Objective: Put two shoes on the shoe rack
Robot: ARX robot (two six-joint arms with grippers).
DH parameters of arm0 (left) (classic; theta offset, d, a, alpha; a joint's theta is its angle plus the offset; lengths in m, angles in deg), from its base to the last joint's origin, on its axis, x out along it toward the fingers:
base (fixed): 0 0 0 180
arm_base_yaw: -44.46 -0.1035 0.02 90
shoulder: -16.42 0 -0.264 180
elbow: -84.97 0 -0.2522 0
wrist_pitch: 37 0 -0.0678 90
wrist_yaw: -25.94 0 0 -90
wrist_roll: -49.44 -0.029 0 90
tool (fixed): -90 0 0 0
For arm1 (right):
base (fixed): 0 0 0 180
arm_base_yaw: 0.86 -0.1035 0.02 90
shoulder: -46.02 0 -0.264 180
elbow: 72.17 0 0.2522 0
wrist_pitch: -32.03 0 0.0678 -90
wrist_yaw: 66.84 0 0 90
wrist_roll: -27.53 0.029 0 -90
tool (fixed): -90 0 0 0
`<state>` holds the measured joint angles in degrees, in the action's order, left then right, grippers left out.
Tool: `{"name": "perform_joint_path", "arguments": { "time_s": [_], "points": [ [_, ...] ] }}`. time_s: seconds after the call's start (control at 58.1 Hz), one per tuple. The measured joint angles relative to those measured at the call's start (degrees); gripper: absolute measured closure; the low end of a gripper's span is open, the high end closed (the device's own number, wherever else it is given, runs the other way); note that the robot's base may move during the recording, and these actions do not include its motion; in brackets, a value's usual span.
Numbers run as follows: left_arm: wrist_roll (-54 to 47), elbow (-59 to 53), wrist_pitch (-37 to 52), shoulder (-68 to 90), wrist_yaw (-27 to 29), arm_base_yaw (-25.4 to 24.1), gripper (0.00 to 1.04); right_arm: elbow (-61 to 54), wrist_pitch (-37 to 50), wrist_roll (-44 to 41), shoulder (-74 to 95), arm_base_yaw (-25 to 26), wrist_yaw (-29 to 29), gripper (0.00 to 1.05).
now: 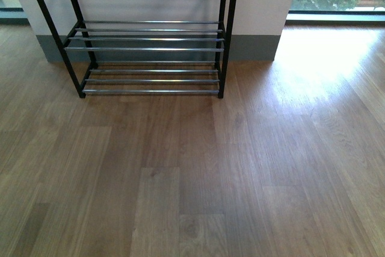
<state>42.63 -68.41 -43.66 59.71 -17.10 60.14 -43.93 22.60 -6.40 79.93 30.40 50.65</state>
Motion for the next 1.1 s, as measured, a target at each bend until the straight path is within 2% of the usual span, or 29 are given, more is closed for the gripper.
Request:
{"name": "perform_joint_path", "arguments": {
  "time_s": [1.102],
  "points": [
    [0.0,0.0,0.0,-0.02,0.22,0.0,1.03,0.0,0.0,0.0,0.0,0.0,0.2,1.03]
  ]
}}
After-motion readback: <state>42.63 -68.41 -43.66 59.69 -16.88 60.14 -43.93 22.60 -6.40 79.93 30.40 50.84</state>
